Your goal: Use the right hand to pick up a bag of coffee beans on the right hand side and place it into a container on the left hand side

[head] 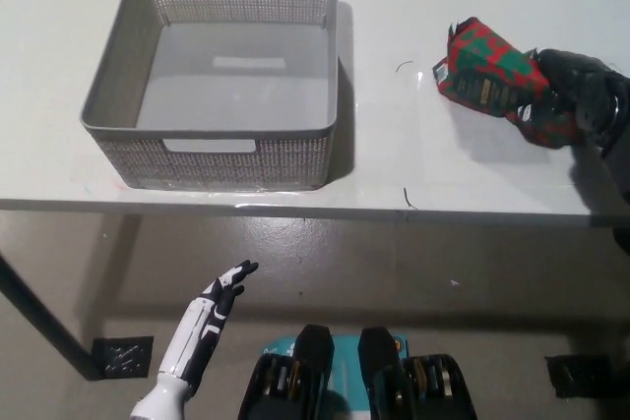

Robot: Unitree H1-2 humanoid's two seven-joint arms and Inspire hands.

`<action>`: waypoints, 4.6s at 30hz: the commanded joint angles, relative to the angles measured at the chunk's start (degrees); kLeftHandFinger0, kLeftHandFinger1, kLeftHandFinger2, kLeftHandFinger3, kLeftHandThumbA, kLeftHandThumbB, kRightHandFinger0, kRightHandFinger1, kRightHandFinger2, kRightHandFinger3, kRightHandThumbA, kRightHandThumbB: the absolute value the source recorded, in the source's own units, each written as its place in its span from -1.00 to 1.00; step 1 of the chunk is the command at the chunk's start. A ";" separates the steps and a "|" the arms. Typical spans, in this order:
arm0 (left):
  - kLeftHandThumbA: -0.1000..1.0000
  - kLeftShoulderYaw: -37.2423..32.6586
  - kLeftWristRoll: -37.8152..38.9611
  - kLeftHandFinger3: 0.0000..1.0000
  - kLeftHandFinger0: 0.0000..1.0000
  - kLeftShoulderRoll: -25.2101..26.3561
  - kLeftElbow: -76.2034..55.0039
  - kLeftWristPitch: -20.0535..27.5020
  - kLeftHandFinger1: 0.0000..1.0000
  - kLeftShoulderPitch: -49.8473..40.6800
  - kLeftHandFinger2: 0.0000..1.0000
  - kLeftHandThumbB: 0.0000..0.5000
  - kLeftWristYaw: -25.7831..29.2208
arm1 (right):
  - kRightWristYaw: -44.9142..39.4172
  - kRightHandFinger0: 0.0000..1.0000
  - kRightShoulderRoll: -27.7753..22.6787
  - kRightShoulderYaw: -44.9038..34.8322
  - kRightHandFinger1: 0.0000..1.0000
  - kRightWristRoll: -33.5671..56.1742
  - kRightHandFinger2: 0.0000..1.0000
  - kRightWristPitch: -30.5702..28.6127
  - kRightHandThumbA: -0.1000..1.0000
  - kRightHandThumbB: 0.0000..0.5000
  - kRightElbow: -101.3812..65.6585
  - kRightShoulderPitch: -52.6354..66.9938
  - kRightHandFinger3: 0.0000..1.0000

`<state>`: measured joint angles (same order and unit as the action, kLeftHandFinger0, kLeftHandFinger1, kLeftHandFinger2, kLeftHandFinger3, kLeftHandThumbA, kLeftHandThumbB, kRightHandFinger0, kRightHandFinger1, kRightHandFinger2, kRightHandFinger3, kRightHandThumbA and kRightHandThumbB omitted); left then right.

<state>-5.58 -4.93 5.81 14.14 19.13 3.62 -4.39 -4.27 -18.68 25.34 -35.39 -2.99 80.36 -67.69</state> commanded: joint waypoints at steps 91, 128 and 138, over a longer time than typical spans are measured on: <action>1.00 -0.97 -1.97 1.00 1.00 2.57 -3.06 1.04 1.00 3.01 1.00 -0.24 -1.28 | -4.39 1.00 -2.64 -34.37 1.00 34.19 1.00 12.25 1.00 0.67 -91.25 13.43 1.00; 1.00 1.61 0.31 1.00 1.00 2.28 -2.98 0.39 1.00 3.12 1.00 -0.22 -0.36 | -14.51 1.00 13.36 -25.76 1.00 50.80 1.00 -12.31 1.00 0.27 -74.70 68.07 1.00; 1.00 2.67 1.10 1.00 1.00 1.48 -3.22 0.23 1.00 1.97 1.00 -0.25 -0.75 | -14.43 1.00 13.34 -26.04 1.00 50.34 1.00 -13.46 1.00 0.21 -71.11 66.35 1.00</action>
<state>-3.41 -4.99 7.17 12.95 18.34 5.34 -5.13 -16.53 -4.89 -0.52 12.75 -12.11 9.47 0.36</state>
